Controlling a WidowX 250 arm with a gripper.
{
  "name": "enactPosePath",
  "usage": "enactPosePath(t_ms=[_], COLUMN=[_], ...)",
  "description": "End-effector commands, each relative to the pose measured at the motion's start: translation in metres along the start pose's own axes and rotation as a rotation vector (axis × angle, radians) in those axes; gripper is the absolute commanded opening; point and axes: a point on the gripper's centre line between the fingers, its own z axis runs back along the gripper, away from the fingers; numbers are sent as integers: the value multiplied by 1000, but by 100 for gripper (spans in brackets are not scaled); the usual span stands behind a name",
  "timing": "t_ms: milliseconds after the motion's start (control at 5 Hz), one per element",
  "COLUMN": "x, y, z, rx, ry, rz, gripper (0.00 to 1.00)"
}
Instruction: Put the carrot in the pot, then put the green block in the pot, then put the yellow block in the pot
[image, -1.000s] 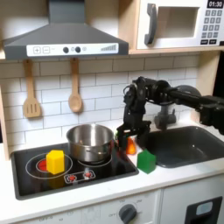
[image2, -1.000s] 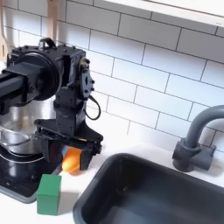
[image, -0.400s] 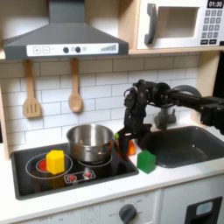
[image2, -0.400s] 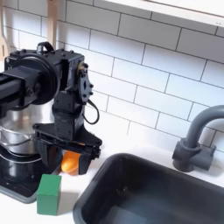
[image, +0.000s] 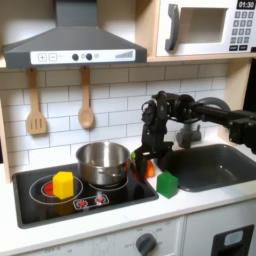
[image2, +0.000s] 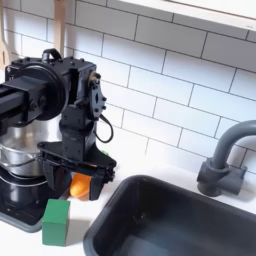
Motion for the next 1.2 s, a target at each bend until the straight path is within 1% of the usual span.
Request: enactPosePath(t_ms=[0, 200, 400, 600, 800, 1000], x=[-2, -3, 0, -1, -1, -5], y=[7, 9, 7, 1, -3, -13], z=[0, -5, 0, -1, 1, 0], rx=[9, 0, -12, -32, -41, -60], ry=[0, 25, 8, 14, 5, 16], rz=[15, 31, 28, 15, -2, -32], gripper=[100, 100, 100, 100, 100, 100])
